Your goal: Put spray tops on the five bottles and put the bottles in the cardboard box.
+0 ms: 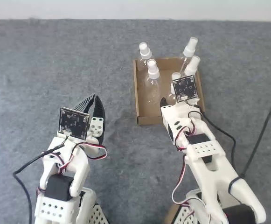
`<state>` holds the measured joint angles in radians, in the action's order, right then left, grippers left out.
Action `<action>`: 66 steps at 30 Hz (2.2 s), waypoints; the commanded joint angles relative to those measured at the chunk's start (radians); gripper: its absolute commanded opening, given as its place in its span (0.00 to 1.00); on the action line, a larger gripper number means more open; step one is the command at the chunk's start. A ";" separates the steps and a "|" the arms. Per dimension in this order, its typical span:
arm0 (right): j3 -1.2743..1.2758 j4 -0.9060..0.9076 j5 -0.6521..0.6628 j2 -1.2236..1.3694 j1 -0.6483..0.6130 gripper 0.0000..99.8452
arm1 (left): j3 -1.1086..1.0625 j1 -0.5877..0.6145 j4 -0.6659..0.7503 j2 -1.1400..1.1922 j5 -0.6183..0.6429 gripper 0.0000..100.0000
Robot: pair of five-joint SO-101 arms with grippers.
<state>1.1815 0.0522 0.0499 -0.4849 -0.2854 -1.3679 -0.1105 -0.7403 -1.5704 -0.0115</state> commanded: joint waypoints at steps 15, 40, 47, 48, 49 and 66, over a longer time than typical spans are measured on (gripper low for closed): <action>-0.005 -0.005 0.002 -0.056 0.010 0.28 | 0.007 0.005 0.023 0.014 0.008 0.01; -0.187 0.398 0.002 -0.417 0.016 0.28 | 0.007 0.012 0.028 0.009 0.006 0.01; -0.187 0.584 0.002 -0.596 0.018 0.28 | 0.015 0.012 0.029 0.009 0.005 0.01; -0.187 0.608 0.002 -0.621 0.018 0.28 | 0.016 0.012 0.031 0.008 0.005 0.01; -0.187 0.634 0.003 -0.644 0.018 0.28 | 0.018 0.012 0.031 0.008 0.003 0.01; 0.003 1.101 0.138 -1.198 0.018 0.28 | 0.147 0.281 -0.104 0.002 0.006 0.01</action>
<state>1.1324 1.0894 0.1511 -1.5405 -0.2746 -1.3096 0.1105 -0.7495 -1.5704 -0.0115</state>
